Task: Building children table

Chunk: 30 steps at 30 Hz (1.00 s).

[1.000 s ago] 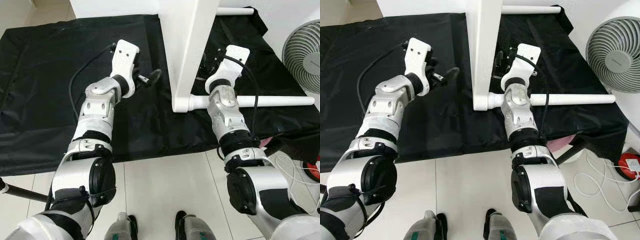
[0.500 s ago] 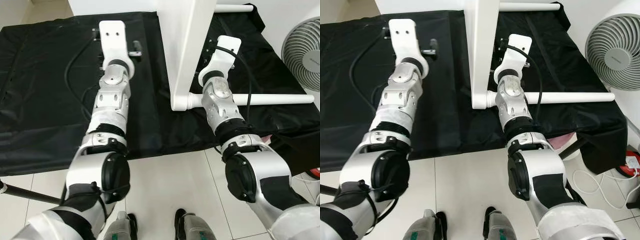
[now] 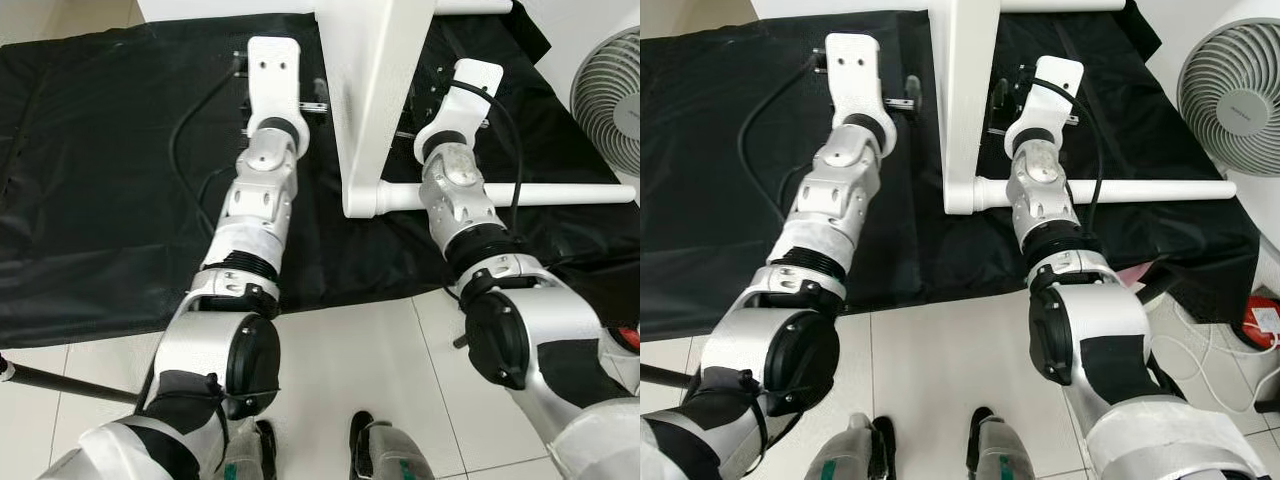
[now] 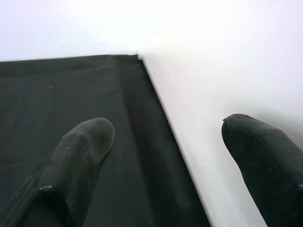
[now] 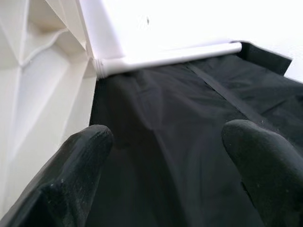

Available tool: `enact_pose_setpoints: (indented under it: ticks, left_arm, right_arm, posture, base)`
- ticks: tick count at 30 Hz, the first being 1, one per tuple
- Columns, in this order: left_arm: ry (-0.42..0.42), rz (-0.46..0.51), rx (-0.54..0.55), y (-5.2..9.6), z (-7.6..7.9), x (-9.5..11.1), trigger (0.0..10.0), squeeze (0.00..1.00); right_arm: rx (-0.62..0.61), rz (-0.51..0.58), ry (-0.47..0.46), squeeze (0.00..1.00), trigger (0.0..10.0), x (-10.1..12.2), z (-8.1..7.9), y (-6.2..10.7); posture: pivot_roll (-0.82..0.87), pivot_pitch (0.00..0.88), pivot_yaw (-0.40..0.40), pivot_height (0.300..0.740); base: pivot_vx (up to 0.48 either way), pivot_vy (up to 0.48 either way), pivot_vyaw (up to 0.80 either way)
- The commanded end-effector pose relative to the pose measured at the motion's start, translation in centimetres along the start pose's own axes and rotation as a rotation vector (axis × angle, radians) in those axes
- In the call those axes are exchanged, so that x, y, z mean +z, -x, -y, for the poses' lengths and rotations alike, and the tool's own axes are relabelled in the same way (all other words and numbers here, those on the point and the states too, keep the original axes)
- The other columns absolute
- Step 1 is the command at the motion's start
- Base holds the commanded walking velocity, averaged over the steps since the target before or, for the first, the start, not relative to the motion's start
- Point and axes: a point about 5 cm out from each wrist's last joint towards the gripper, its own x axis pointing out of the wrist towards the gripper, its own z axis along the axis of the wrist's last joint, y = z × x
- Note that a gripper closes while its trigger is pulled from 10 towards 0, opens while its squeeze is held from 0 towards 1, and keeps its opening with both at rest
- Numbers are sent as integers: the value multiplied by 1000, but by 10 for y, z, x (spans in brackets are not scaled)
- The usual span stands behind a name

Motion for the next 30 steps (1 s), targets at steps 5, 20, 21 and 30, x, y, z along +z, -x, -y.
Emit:
enact_pose_setpoints:
  ticks: [5,20,21,30]
  left_arm:
    - [-5,-8,35,4,3,-1,10000,0]
    - [-24,35,-63,19,0,17,10000,0]
    - [-20,38,-64,21,0,19,10000,0]
    - [-43,35,-65,30,-4,25,10000,0]
  right_arm:
    - [79,-3,-4,0,10000,0,-11,0]
    - [542,32,-110,0,10000,12,-73,9]
    - [564,39,-115,0,10000,13,-77,10]
    - [710,68,-150,0,10000,19,-99,17]
  posture:
    - [-51,307,60,740]
    - [-21,329,45,740]
    - [-18,333,40,740]
    - [-7,340,35,740]
  base:
    - [0,0,0]
    - [0,0,0]
    - [0,0,0]
    - [0,0,0]
